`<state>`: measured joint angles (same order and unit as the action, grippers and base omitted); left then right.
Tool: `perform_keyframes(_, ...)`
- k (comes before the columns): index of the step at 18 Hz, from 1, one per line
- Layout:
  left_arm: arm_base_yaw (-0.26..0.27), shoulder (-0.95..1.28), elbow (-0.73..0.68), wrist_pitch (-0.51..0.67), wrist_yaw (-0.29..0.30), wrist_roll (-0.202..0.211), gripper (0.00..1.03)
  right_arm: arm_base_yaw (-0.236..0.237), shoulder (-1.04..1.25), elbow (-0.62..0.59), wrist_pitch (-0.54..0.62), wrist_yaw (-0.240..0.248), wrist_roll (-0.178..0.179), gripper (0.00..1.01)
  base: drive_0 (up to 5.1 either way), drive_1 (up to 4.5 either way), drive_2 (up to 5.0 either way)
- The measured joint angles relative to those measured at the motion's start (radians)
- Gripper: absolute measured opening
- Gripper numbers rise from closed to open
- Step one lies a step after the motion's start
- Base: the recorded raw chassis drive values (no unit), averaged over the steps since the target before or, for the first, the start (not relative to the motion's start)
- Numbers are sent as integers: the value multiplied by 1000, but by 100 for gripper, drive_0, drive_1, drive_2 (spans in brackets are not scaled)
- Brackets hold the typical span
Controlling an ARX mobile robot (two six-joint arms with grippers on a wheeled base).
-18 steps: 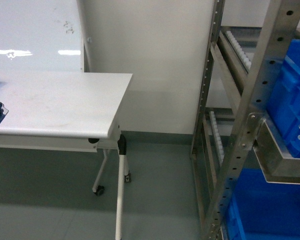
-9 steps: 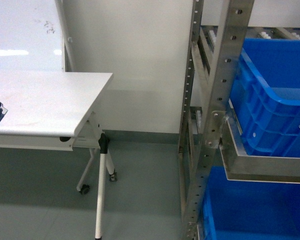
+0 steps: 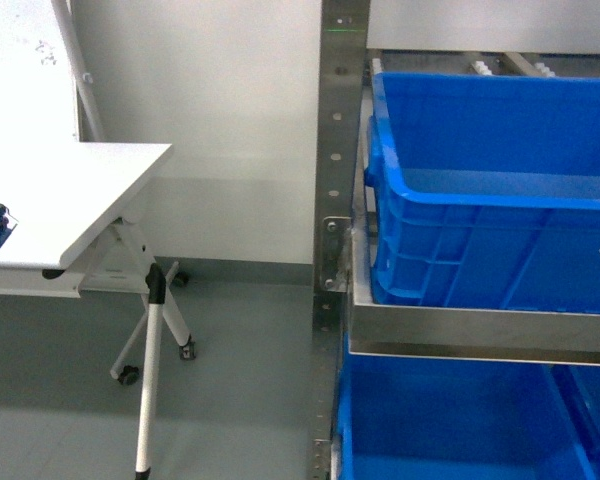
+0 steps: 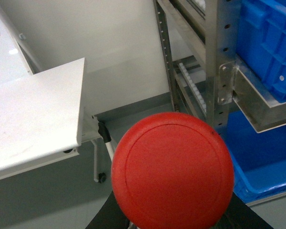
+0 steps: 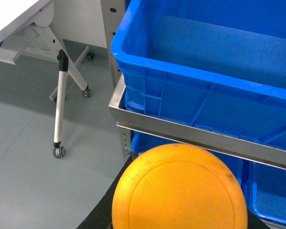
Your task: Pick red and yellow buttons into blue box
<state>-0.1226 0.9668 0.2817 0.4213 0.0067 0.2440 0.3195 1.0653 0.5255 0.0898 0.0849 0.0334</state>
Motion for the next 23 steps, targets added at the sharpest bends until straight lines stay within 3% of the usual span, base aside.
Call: perform_keyframes(23,0,0,0,0,0,0,23,0,0,0,0,-1,0,26,490,-232,-232)
